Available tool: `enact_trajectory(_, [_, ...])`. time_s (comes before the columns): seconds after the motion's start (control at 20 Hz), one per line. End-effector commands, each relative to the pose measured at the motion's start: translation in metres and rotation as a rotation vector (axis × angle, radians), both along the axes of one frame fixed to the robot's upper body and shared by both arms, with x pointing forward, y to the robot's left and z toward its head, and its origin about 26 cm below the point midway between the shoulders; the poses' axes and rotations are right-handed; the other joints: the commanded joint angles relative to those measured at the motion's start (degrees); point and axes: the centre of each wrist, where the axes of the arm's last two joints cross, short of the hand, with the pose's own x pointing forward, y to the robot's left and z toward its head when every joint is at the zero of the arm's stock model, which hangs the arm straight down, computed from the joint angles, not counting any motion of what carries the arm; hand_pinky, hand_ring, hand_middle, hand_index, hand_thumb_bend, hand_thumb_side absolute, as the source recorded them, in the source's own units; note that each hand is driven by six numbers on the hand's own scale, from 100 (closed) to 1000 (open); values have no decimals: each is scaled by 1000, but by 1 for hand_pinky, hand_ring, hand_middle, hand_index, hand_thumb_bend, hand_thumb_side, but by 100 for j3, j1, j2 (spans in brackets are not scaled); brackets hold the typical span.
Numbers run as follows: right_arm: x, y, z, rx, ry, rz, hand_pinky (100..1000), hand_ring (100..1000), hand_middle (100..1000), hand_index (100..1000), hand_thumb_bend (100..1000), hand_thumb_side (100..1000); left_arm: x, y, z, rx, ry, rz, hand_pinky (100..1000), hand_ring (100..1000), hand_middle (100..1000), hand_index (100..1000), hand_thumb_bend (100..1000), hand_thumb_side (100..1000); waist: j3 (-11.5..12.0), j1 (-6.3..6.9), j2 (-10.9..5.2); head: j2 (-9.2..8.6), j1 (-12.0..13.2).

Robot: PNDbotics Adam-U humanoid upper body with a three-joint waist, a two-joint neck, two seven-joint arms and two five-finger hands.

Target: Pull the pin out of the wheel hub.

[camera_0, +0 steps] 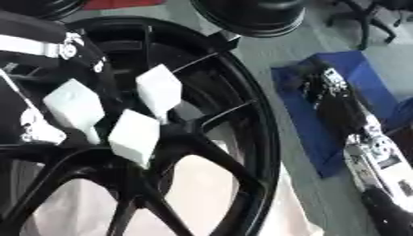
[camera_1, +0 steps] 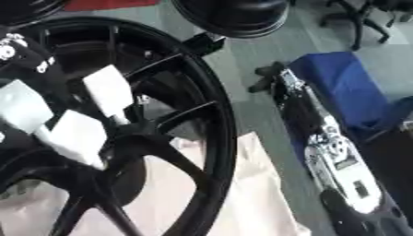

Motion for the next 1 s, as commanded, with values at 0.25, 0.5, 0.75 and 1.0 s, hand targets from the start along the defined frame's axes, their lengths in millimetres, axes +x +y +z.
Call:
enact_trajectory(0.25, [-2, -1, 6, -25, -13, -1, 1000, 670, 512, 708, 100, 806, -3, 8, 12, -5, -40, 25, 864, 748, 753, 806, 462, 297, 20, 25, -138, -58, 0])
enact_trajectory(0.5, [-3, -1, 4, -26, -4, -1, 1000, 670, 512, 708, 100, 808, -2, 13, 16, -12, -50, 42, 864, 753, 754, 810, 478, 312, 45, 37, -160, -49, -16])
enact_trajectory(0.75, [-3, -1, 3, -26, -4, 0, 1000, 670, 512, 708, 100, 807, -1, 21, 17, -13, -59, 68, 864, 753, 748, 804, 465, 295, 44, 53, -170, -49, -32])
enact_trajectory(1.0, [-3, -1, 3, -25, 0, 2, 1000, 670, 512, 708, 100, 809, 0, 27, 21, -24, -68, 91, 864, 755, 746, 803, 459, 279, 45, 71, -172, -63, -38])
